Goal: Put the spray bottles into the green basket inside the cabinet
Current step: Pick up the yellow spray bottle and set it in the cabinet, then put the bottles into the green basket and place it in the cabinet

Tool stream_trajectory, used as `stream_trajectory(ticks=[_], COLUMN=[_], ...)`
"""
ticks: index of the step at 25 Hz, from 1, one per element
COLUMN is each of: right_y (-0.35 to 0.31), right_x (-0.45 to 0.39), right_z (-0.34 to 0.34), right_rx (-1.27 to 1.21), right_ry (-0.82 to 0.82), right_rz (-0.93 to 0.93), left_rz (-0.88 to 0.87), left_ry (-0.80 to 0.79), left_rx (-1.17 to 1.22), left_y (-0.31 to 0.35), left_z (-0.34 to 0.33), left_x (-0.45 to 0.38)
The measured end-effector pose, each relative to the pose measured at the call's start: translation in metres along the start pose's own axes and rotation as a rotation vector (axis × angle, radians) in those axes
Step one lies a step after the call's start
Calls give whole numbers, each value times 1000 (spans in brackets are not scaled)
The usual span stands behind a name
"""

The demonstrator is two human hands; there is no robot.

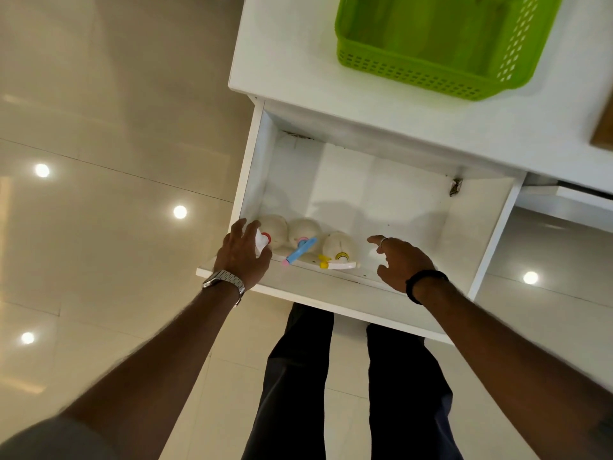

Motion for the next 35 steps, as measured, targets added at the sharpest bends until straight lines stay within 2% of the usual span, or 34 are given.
stream_trajectory(ticks=[2, 4, 8, 10, 11, 13, 16, 19, 22, 26, 31, 35], right_y=[-9, -23, -38, -26, -14, 13, 30, 25, 21, 16, 11, 15], right_x=[11, 33, 114, 147, 152, 138, 97, 87, 80, 79, 83, 90], right_z=[8, 34, 137, 191, 215, 256, 277, 271, 255, 233, 205, 185], right_rx=[-109, -266, -590, -683, -749, -975, -1296, -1285, -1273, -1276, -1299, -1298], right_ry=[125, 339, 964, 1269, 1348, 1313, 975, 855, 803, 773, 760, 764], right_rz=[84, 198, 466, 483, 452, 328, 121, 120, 170, 179, 155, 137], left_rz=[2, -5, 2, -25, -57, -185, -418, -554, -553, -509, -492, -524], left_ry=[46, 92, 129, 166, 199, 289, 443, 479, 382, 266, 254, 241], left_rx=[29, 33, 31, 74, 115, 200, 394, 509, 467, 374, 449, 364], left_y=[-2, -3, -4, 1, 7, 32, 88, 154, 207, 228, 200, 184], left_z=[-4, -5, -3, 6, 15, 44, 111, 180, 218, 212, 185, 157], left_x=[0, 3, 12, 16, 19, 22, 17, 4, -13, -21, -9, 9])
Point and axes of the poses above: each hand's wrist, its own x-axis away from the middle knuckle, its own z-axis out of the back of the hand, y = z × x, the point moved 8 cm from there along -x, towards the middle knuckle, and after that the axes turned 14 degrees about -y, right-handed, at the moved point
